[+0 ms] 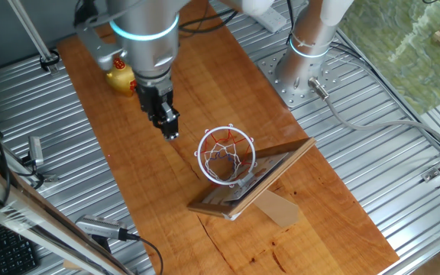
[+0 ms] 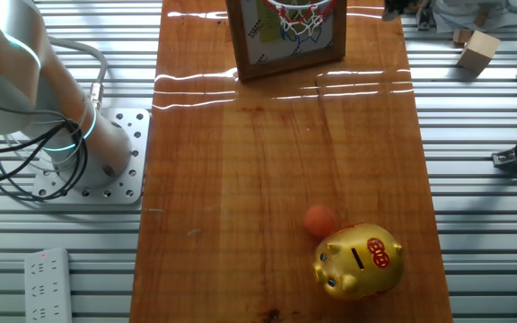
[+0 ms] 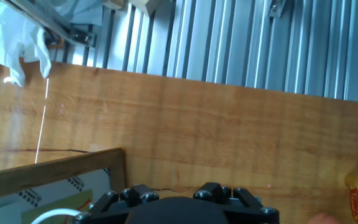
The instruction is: Grab a basketball, release it and shoot it into the basket
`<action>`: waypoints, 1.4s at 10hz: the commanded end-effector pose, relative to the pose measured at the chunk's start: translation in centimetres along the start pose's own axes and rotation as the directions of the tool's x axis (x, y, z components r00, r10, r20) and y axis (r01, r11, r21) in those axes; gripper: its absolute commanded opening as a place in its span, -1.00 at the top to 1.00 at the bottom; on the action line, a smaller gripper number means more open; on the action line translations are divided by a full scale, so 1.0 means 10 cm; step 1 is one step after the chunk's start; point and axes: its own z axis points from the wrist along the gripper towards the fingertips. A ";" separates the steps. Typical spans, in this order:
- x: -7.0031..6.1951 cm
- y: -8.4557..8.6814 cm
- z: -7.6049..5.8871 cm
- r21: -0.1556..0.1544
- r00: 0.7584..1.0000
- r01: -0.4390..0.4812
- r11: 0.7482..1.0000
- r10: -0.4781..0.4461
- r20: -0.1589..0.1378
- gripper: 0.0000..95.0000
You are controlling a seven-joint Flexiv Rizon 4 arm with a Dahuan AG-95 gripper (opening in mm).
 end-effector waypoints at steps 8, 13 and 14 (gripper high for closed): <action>0.04 -0.01 0.00 -0.002 1.000 -0.013 1.000 0.013 -0.012 -0.20; 0.04 -0.01 0.00 -0.005 1.000 0.004 1.000 -0.004 -0.016 -0.20; 0.05 -0.01 0.00 -0.005 1.000 0.006 1.000 -0.006 -0.016 -0.20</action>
